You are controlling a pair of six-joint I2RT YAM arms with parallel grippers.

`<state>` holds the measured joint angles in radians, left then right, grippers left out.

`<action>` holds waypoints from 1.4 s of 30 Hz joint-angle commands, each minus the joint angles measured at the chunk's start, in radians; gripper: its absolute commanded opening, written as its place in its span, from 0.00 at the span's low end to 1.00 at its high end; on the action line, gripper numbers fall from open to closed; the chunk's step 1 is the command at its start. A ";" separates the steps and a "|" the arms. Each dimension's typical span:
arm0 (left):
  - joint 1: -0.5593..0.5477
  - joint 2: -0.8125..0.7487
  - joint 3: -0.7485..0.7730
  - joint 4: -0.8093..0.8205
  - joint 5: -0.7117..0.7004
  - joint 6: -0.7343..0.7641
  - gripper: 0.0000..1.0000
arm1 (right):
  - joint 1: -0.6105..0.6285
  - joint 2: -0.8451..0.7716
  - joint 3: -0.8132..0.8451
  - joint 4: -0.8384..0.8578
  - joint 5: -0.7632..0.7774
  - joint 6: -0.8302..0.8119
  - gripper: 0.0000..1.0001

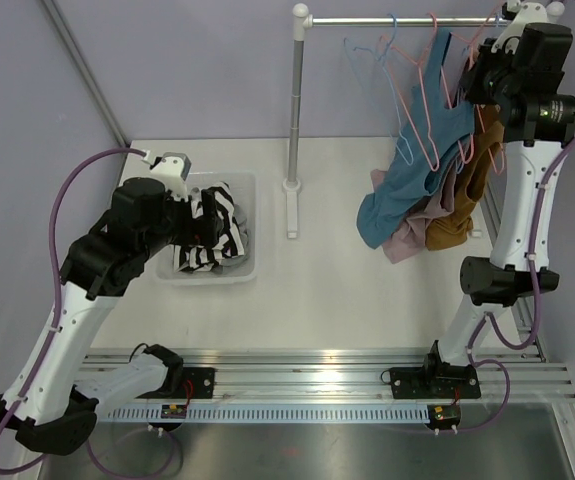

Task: Remove the tank top from the hanger

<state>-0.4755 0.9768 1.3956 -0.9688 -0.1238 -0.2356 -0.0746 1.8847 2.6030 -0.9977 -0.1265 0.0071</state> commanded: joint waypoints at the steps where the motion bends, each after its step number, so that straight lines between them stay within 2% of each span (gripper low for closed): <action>1: -0.043 -0.012 0.091 0.067 -0.022 -0.019 0.99 | 0.001 -0.149 -0.013 0.016 -0.056 0.034 0.00; 6: -0.115 0.051 0.195 0.162 -0.069 -0.039 0.99 | 0.001 -0.283 -0.179 -0.025 -0.105 0.050 0.00; 10: -0.222 0.115 0.266 0.271 -0.108 -0.030 0.99 | 0.001 -0.444 -0.335 -0.010 -0.150 0.062 0.00; 16: -0.388 0.262 0.442 0.438 -0.096 0.096 0.99 | 0.001 -0.652 -0.498 -0.045 -0.150 0.083 0.00; 21: -0.541 0.358 0.467 0.619 -0.077 0.202 0.99 | 0.001 -0.800 -0.577 -0.117 -0.156 0.083 0.00; 23: -0.570 0.396 0.483 0.688 -0.053 0.209 0.99 | 0.002 -0.847 -0.625 -0.125 -0.177 0.085 0.00; 27: -0.584 0.522 0.609 0.703 -0.001 0.194 0.99 | 0.001 -0.964 -0.708 -0.137 -0.303 0.114 0.00; 34: -0.637 0.663 0.661 0.726 -0.011 0.252 0.99 | 0.007 -1.064 -0.764 -0.082 -0.502 0.163 0.00; 39: -0.641 0.691 0.645 0.720 -0.025 0.256 0.90 | 0.009 -1.059 -0.742 -0.062 -0.567 0.185 0.00; 40: -0.641 0.691 0.638 0.722 -0.028 0.256 0.86 | 0.010 -1.058 -0.742 -0.061 -0.573 0.185 0.00; 42: -0.641 0.692 0.626 0.717 -0.051 0.260 0.70 | 0.009 -1.053 -0.741 -0.058 -0.573 0.185 0.00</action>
<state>-1.1179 1.6901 2.0071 -0.3134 -0.1562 0.0051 -0.0708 0.8192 1.8389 -1.1419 -0.6392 0.1696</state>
